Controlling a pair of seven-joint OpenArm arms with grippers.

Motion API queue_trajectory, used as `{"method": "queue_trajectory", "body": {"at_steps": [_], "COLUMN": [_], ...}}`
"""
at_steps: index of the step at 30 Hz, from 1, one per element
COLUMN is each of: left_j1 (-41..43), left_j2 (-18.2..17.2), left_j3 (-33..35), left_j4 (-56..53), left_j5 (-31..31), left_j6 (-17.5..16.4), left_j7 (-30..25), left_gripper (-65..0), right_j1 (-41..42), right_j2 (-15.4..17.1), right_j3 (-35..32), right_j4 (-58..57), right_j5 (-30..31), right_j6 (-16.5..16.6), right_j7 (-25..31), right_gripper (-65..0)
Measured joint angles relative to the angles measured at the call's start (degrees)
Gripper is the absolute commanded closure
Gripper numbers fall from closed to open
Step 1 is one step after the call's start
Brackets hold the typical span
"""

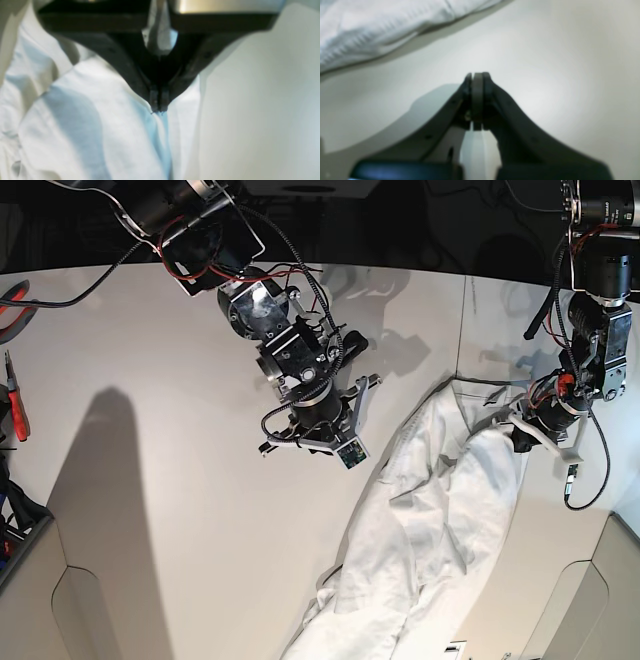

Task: Layout the t-shirt on the table in an organized manner, then fold the t-shirt properly
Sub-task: 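Grasp the shirt with the right gripper and pull it toward the table center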

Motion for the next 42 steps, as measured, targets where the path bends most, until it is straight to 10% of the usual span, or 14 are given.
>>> {"method": "queue_trajectory", "body": {"at_steps": [13,22,24,27,38,42], "left_j1": [9.27,19.06,19.69,18.36,18.25,18.29], "left_j2": [4.11,8.79,9.18,8.52,8.63,8.70], "left_j3": [-0.46,-3.04,-4.46,-7.93,-11.50,-11.50], "left_j4": [1.38,15.26,20.48,28.26,35.60,35.65], "left_j5": [-20.92,-22.34,-19.12,-15.28,-8.48,-8.33], "left_j6": [-17.57,-16.94,-17.11,-16.90,-17.31,-17.33], "left_j7": [10.29,14.40,15.23,14.32,13.94,13.92], "left_gripper": [0.0,0.0,0.0,-17.9,-21.5,-21.5], "right_j1": [-2.01,-1.73,-1.70,-1.73,3.34,5.77], "right_j2": [3.52,3.04,2.75,2.01,-0.61,0.07], "right_j3": [0.28,1.57,1.57,1.70,10.32,17.75], "right_j4": [8.55,17.57,17.57,17.46,8.63,1.86], "right_j5": [-11.93,-11.30,-9.68,-6.03,10.99,21.22], "right_j6": [-7.37,-7.32,-5.79,-0.96,-0.28,10.21], "right_j7": [-7.26,-10.03,-10.05,-9.73,-4.57,-4.26], "right_gripper": [0.0,0.0,-6.8,-30.9,-31.6,-31.6]}}
